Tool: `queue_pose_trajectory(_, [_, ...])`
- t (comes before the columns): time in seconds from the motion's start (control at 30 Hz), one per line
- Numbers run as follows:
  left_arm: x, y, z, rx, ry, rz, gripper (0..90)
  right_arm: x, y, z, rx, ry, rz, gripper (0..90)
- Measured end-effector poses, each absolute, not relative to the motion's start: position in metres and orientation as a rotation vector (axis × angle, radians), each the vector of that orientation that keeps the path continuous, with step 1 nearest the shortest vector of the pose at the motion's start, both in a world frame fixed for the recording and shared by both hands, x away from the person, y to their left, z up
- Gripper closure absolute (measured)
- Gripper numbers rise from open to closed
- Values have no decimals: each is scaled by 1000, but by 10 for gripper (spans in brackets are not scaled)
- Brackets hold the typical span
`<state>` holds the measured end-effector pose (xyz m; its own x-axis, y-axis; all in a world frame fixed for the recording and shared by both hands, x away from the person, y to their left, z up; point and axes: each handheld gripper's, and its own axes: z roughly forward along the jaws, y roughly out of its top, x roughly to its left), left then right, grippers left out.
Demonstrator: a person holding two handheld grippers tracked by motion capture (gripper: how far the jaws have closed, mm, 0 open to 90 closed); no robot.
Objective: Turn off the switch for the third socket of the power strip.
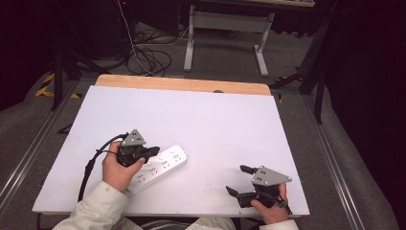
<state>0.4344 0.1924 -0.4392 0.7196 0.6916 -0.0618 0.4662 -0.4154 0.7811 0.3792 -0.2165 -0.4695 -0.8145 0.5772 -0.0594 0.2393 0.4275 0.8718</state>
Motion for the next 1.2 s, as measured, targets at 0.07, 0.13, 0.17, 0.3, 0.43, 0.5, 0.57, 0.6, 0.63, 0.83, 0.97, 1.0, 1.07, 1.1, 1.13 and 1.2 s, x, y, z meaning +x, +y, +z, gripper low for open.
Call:
queue_pose_trajectory(0.07, [432,191,-436,2098,863,354,899,379,-217,-469,700,2332,1345,149])
queue_pose_trajectory(0.13, [431,192,-434,2090,857,349,887,379,-217,-469,700,2334,1339,150])
queue_pose_trajectory(0.17, [430,192,-431,2090,857,343,878,379,-217,-469,701,2334,1340,150])
queue_pose_trajectory(0.3, [430,192,-430,2097,858,358,865,380,-217,-470,701,2337,1341,150])
queue_pose_trajectory(0.43, [427,191,-425,2094,841,374,860,379,-217,-470,700,2335,1340,149])
queue_pose_trajectory(0.5, [425,191,-421,2088,828,376,856,379,-217,-470,702,2335,1340,149])
queue_pose_trajectory(0.57, [424,191,-419,2080,822,370,838,379,-217,-470,701,2335,1340,150])
queue_pose_trajectory(0.6, [424,191,-418,2075,821,371,776,379,-217,-470,702,2335,1340,149])
queue_pose_trajectory(0.63, [423,192,-418,2068,828,367,722,379,-217,-470,700,2335,1340,150])
queue_pose_trajectory(0.83, [422,193,-413,2040,835,373,428,379,-217,-470,701,2335,1340,149])
queue_pose_trajectory(0.97, [418,195,-409,2013,817,387,348,379,-217,-470,707,2333,1346,149])
queue_pose_trajectory(1.0, [416,197,-406,2002,809,391,320,379,-217,-470,704,2334,1345,149])
queue_pose_trajectory(1.07, [416,198,-405,1999,794,406,288,379,-217,-470,706,2335,1345,149])
queue_pose_trajectory(1.1, [415,199,-404,1986,793,391,276,380,-217,-470,707,2335,1346,149])
queue_pose_trajectory(1.13, [415,200,-403,1979,788,392,261,380,-217,-470,707,2335,1346,149])
queue_pose_trajectory(1.2, [413,201,-402,1973,782,370,251,380,-217,-470,707,2335,1345,149])
